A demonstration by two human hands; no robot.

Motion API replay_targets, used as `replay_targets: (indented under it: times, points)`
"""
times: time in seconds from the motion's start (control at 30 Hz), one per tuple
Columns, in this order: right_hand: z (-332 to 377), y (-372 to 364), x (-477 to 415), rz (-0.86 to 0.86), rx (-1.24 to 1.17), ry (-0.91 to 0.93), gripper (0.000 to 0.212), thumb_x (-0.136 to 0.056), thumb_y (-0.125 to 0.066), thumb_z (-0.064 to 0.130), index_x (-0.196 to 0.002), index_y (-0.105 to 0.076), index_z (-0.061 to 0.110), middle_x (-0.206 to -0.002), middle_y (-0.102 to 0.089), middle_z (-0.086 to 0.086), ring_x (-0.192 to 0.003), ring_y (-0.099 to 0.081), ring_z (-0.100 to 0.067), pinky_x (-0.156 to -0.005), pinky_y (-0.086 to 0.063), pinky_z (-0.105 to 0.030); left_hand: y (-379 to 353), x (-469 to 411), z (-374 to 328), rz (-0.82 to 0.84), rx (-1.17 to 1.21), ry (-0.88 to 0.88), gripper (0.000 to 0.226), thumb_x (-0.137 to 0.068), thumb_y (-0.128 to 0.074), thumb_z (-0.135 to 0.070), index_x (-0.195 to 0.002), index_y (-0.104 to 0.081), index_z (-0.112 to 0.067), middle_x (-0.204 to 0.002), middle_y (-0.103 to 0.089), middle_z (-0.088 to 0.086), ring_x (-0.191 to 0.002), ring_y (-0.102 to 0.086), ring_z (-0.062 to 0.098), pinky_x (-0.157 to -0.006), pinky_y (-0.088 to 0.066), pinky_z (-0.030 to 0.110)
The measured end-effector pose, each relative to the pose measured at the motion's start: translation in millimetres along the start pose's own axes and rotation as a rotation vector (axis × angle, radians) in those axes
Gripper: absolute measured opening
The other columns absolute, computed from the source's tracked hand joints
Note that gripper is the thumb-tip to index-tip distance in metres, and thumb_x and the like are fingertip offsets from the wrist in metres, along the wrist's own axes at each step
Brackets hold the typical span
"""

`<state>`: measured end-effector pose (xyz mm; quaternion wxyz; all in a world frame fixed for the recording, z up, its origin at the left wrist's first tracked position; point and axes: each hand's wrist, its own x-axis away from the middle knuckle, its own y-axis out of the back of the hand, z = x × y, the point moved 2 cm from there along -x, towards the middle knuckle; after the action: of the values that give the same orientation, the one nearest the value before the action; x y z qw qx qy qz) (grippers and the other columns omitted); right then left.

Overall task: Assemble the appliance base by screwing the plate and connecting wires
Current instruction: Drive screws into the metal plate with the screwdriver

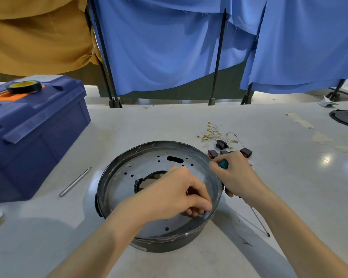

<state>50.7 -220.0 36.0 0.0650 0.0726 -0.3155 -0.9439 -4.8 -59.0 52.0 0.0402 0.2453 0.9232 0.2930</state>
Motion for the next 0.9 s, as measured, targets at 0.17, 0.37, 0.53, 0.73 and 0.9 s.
replay_targets:
  times: [0.17, 0.37, 0.53, 0.73, 0.9]
  points:
    - [-0.2, -0.3, -1.2, -0.001, 0.001, 0.01, 0.029, -0.093, -0.05, 0.01, -0.074, -0.061, -0.01, -0.048, -0.042, -0.007, -0.027, -0.04, -0.018, -0.032, -0.028, -0.019, -4.7, -5.9, -1.4, -0.026, 0.031, 0.024, 0.014, -0.089, -0.068, -0.014, -0.078, -0.072, -0.006, -0.064, -0.069, 0.008, -0.056, -0.064, 0.016, -0.057, -0.054, 0.024]
    - [-0.6, -0.3, -1.4, 0.0, -0.001, 0.007, 0.03, -0.092, -0.05, 0.009, -0.071, -0.058, -0.011, -0.049, -0.041, -0.007, -0.027, -0.04, -0.017, -0.031, -0.026, -0.016, -6.5, -5.0, -1.5, -0.071, 0.041, 0.055, 0.015, -0.085, -0.069, -0.005, -0.07, -0.07, -0.004, -0.054, -0.066, 0.003, -0.045, -0.06, 0.013, -0.047, -0.048, 0.02]
    - [-1.1, -0.3, -1.0, 0.007, -0.001, 0.001, 0.03, -0.092, -0.049, 0.009, -0.07, -0.058, -0.009, -0.048, -0.04, -0.005, -0.027, -0.041, -0.019, -0.033, -0.029, -0.021, -7.9, -5.3, 1.5, -0.129, 0.053, 0.038, 0.019, -0.083, -0.069, -0.002, -0.065, -0.07, -0.009, -0.051, -0.065, 0.003, -0.041, -0.059, 0.011, -0.045, -0.046, 0.018]
    - [-1.0, 0.3, -1.1, 0.0, -0.014, -0.013, 0.029, -0.091, -0.05, 0.008, -0.067, -0.057, -0.006, -0.043, -0.039, 0.001, -0.027, -0.04, -0.018, -0.031, -0.024, -0.014, -11.4, -6.8, 2.0, -0.14, 0.025, 0.026, 0.019, -0.082, -0.07, -0.004, -0.064, -0.068, -0.008, -0.051, -0.064, 0.002, -0.042, -0.059, 0.012, -0.045, -0.05, 0.023]
    - [-0.7, 0.0, -1.0, -0.002, -0.02, -0.007, 0.028, -0.092, -0.05, 0.008, -0.072, -0.061, -0.009, -0.04, -0.039, 0.004, -0.026, -0.04, -0.018, -0.031, -0.025, -0.016, -10.7, -7.6, -2.6, -0.111, 0.001, 0.041, 0.023, -0.082, -0.07, -0.002, -0.061, -0.067, -0.011, -0.046, -0.06, -0.004, -0.038, -0.054, 0.007, -0.042, -0.044, 0.017]
